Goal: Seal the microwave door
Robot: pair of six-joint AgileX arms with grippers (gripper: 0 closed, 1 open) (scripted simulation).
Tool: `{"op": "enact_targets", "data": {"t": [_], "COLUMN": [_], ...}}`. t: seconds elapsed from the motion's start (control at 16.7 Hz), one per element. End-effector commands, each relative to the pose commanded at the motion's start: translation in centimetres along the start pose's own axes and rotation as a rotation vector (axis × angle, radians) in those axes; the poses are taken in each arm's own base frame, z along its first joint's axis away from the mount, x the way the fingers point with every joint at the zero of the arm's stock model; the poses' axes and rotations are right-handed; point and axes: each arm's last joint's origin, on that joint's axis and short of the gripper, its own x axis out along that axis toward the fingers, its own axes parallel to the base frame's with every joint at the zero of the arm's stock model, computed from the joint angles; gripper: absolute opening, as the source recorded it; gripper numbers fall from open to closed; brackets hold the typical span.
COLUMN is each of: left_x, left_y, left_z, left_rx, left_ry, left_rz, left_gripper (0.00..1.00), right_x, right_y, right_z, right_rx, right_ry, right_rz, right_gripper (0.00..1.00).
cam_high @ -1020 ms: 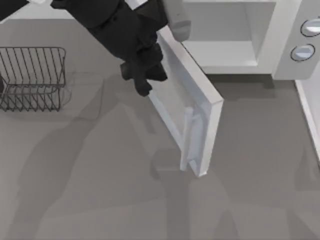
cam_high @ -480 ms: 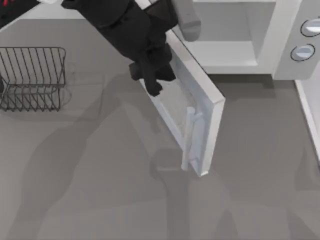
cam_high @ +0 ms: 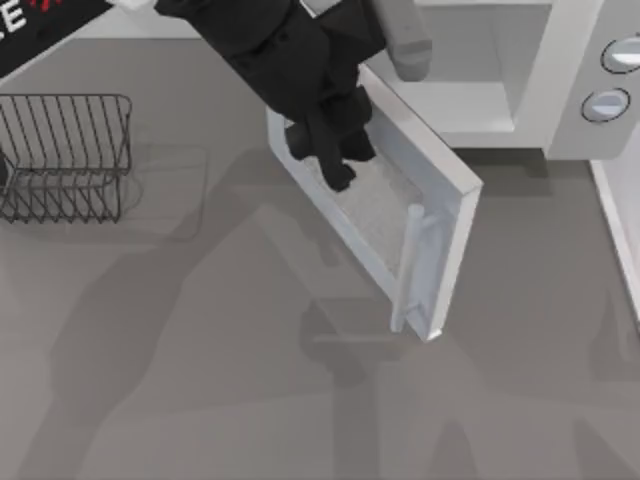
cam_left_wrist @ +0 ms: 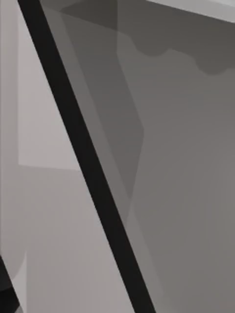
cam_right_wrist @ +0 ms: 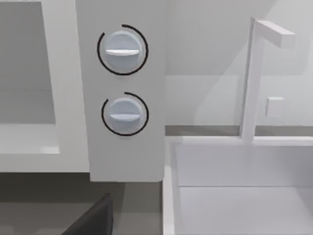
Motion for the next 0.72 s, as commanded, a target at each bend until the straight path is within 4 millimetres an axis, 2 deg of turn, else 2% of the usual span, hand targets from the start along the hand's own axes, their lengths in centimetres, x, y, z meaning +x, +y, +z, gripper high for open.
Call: {"op": "enact_targets", "data": {"t": [0.18, 0.72], "left_x": [-0.1, 0.8], "left_y": [0.0, -0.3], "left_z": [-0.1, 1.5], "left_rx": [-0.003, -0.003], "left_ry": [0.000, -0.001], "left_rz": [0.000, 0.001], "left_gripper": [0.00, 0.00], "right_x": [0.0, 0.0], "right_y": [0.0, 0.0], "right_z": [0.0, 0.0], "right_rx": [0.000, 0.000], "right_ry": [0.000, 0.000], "right_rz": [0.000, 0.000], "right_gripper": [1.00, 1.00]}}
